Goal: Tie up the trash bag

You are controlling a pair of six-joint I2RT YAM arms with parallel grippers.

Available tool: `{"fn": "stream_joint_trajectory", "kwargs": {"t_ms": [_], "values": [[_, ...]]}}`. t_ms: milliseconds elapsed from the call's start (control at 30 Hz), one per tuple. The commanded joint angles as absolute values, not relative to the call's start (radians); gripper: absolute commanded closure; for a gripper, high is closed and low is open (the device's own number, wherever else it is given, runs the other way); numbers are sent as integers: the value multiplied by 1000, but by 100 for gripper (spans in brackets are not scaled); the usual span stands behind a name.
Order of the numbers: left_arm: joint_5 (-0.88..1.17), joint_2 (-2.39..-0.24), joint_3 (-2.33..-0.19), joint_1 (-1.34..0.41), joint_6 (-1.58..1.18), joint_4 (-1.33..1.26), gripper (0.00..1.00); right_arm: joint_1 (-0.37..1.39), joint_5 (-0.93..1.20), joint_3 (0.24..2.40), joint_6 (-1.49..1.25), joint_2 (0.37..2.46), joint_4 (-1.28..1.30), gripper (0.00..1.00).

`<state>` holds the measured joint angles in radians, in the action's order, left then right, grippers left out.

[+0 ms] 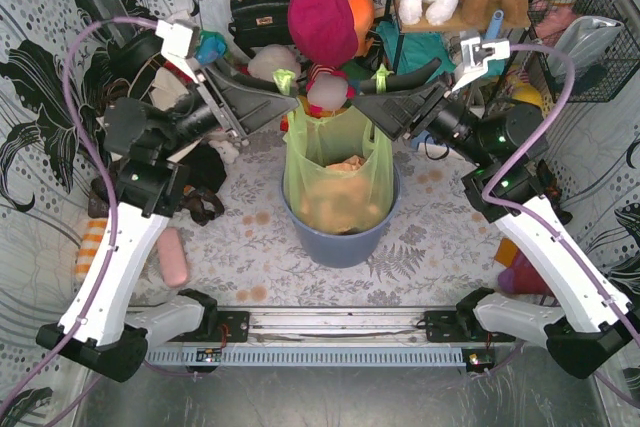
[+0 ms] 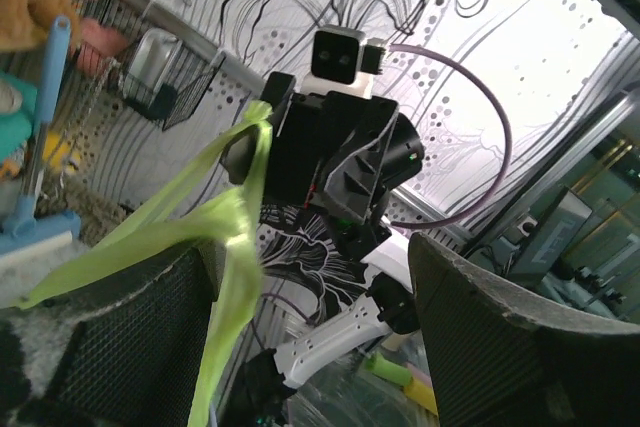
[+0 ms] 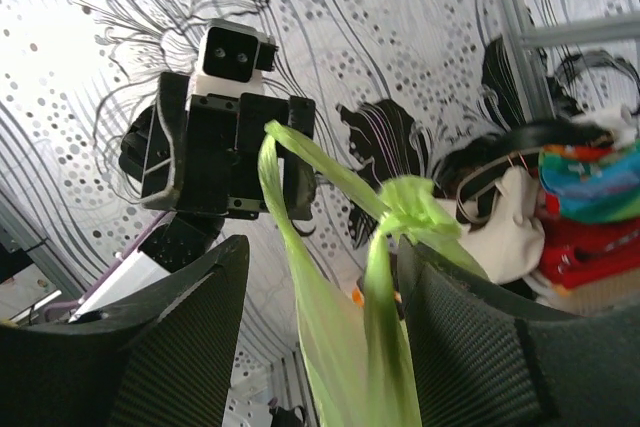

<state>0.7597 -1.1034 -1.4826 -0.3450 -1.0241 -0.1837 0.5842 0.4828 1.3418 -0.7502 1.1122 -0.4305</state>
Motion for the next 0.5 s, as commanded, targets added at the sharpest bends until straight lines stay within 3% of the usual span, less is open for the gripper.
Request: {"fn": "stream_joint_trajectory", "kwargs": {"t_ms": [0, 467], "values": [[770, -1076, -1353, -339, -1078, -308, 19, 590, 442, 1259, -749, 1056, -458, 39], [830, -1198, -1510, -338, -1136, -328, 19, 589, 358, 1400, -591, 1058, -257, 37]]}}
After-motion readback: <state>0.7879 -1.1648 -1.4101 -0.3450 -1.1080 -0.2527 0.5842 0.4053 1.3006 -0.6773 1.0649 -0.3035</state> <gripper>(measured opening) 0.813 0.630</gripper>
